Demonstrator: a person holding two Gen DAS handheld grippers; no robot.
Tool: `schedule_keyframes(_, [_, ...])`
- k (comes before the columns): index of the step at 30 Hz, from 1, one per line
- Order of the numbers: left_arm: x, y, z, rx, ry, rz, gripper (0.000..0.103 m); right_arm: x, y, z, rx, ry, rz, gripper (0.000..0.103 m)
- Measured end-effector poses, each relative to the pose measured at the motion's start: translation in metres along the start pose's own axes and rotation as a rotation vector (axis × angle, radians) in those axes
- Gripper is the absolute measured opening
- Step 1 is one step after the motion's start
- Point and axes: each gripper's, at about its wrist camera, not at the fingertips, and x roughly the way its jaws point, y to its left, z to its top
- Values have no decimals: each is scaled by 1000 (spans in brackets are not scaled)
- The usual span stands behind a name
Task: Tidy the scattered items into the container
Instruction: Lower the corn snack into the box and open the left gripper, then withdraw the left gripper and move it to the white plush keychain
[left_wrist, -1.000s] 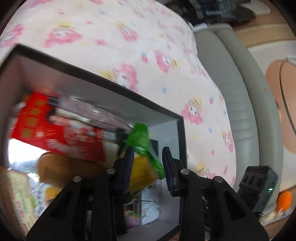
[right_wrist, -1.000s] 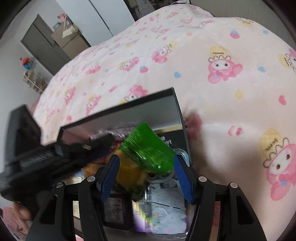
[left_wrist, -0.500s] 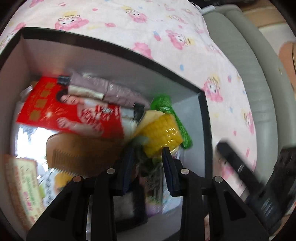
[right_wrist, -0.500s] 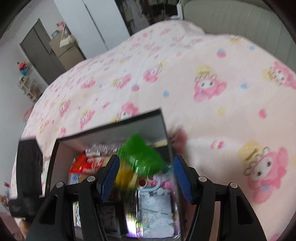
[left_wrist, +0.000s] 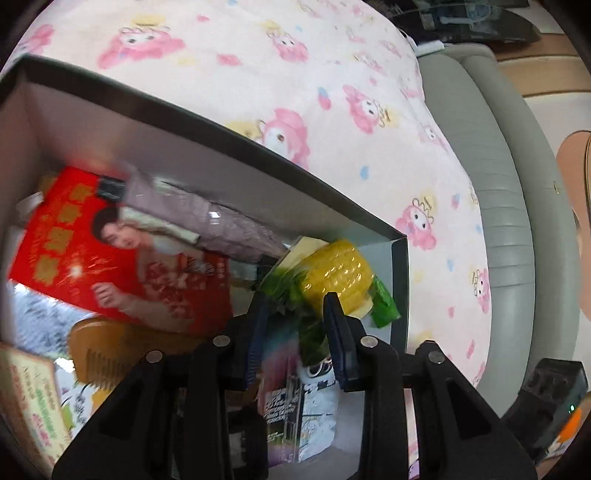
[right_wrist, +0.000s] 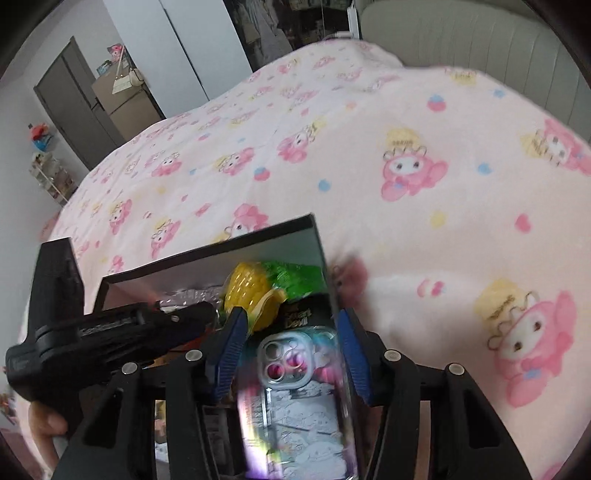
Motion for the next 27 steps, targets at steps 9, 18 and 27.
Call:
schedule_keyframes(9, [-7, -5, -15, 63, -5, -4, 38, -3, -15, 0, 80, 19, 60, 48])
schedule_keyframes(18, [-102, -36, -78, 345, -192, 72, 58, -61, 30, -32, -89, -89, -5, 49])
schedule_keyframes(27, [-170, -25, -145, 470, -201, 60, 58, -131, 65, -96, -77, -158, 48, 55])
